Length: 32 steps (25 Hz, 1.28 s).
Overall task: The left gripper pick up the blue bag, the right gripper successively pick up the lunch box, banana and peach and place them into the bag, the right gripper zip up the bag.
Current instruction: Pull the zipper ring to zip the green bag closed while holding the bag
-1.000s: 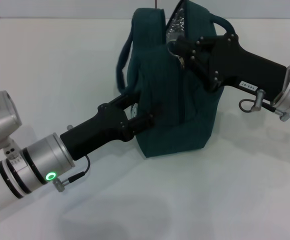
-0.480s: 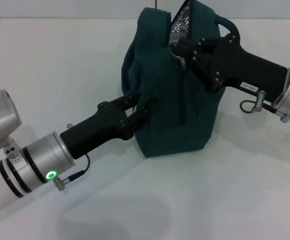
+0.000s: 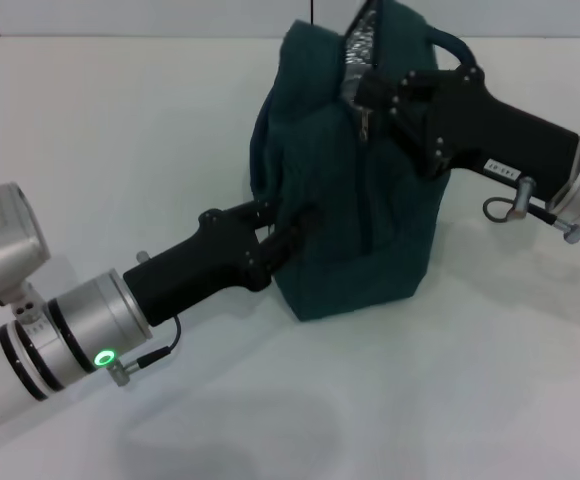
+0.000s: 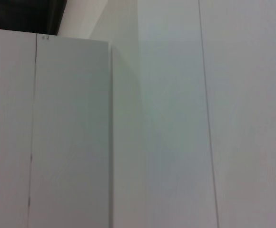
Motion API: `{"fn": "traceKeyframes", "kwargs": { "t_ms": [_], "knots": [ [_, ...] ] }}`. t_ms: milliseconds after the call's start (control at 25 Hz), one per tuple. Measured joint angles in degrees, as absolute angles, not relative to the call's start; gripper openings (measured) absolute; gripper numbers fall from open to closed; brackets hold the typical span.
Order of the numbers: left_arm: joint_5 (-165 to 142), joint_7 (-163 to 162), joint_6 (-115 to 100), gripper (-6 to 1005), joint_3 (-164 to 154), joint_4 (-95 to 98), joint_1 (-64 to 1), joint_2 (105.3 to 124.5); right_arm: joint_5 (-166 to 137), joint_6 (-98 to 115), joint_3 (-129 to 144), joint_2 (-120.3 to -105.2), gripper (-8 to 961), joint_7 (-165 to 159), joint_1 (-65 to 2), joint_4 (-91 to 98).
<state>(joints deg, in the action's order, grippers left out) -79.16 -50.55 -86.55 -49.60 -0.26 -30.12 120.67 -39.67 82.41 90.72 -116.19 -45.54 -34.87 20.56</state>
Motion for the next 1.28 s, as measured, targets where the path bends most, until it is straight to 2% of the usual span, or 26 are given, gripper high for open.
{"fn": "traceKeyframes", "kwargs": {
  "t_ms": [720,920,1280],
  "knots": [
    [-81.4,-46.7,-87.4,60,-51.2,-1.1,-29.1,120.64,-33.8,81.8,92.0,-116.19,12,-46.0,-33.8,19.6],
    [-81.6,-47.4,-89.6,77,-51.6,-1.1,-29.0,120.57,-33.9,83.3,93.6,-116.14,12,-46.0,-34.1,19.9],
    [-81.0,-48.1,-87.3,349,-51.3,-1.0,-27.9,120.61,-34.0,83.8,97.1,-116.02,11,-46.1,-35.3,24.2]
  ]
}}
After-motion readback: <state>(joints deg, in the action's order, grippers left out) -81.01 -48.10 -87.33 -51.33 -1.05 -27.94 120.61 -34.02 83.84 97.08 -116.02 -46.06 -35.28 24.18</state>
